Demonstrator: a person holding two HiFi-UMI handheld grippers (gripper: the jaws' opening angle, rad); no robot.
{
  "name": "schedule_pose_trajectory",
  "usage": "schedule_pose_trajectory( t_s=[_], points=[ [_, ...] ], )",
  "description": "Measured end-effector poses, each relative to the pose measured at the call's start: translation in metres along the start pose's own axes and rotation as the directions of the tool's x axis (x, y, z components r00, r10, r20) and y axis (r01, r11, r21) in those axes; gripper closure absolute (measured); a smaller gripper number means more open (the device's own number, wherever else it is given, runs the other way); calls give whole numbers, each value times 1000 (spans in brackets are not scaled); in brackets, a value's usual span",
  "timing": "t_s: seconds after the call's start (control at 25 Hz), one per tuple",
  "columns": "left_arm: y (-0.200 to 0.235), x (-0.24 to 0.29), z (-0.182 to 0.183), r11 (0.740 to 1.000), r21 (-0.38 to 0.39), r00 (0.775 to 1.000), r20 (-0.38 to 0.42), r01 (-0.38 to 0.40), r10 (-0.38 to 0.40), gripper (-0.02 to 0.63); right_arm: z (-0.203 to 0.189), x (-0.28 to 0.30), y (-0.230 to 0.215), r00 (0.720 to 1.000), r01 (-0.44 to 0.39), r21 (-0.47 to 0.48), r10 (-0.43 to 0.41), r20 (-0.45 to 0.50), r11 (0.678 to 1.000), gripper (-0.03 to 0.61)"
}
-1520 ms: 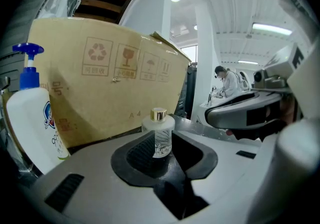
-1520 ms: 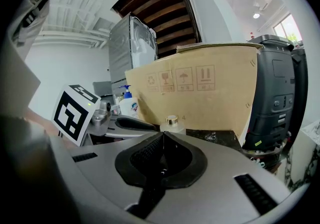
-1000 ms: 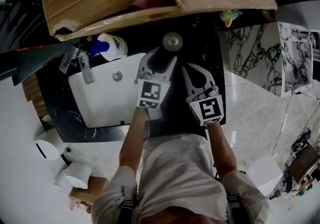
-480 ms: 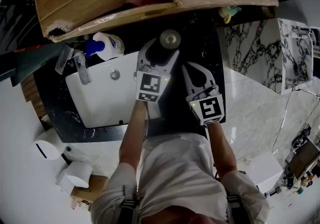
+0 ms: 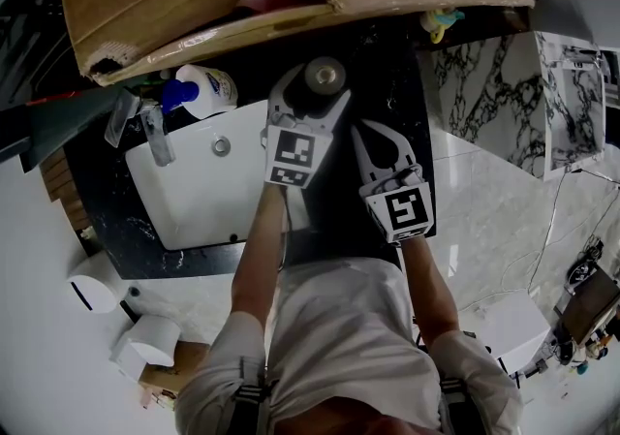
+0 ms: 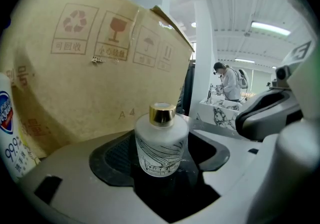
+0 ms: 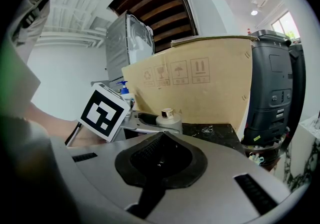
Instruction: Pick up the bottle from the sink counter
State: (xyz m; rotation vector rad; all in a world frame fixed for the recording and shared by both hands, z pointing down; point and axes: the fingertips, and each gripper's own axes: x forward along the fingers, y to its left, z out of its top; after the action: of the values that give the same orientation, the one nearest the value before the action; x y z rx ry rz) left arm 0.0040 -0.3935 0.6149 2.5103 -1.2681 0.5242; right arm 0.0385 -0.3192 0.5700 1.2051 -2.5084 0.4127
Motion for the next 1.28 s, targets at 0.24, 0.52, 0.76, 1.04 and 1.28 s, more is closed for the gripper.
schedule_pose_trajectory(
  t_s=[0.24,0.52,0.76,1.04,1.28],
  points=[
    [2,8,-1,1000,13,1000,-10,-15,15,304,-2,-2,-3,1000,7,1,-7,4,1000,580],
    [3,8,0,1000,10,1000,2,-23,23,297,-3,-4,-6,1000,14,8,-14,1,1000,580],
    [4,8,0,1000,10,1000,8,-22,22,298,-3,-5,-5,1000,13,5,-13,2,1000,580],
    [5,7,-1,1000,6,1000,9,-24,24,298,-2,-9,-6,1000,14,0,-14,6,1000,580],
    [3,2,0,1000,-8,1000,14,-26,26,298,-1,-14,-6,1000,13,-6,-13,11,1000,580]
  ],
)
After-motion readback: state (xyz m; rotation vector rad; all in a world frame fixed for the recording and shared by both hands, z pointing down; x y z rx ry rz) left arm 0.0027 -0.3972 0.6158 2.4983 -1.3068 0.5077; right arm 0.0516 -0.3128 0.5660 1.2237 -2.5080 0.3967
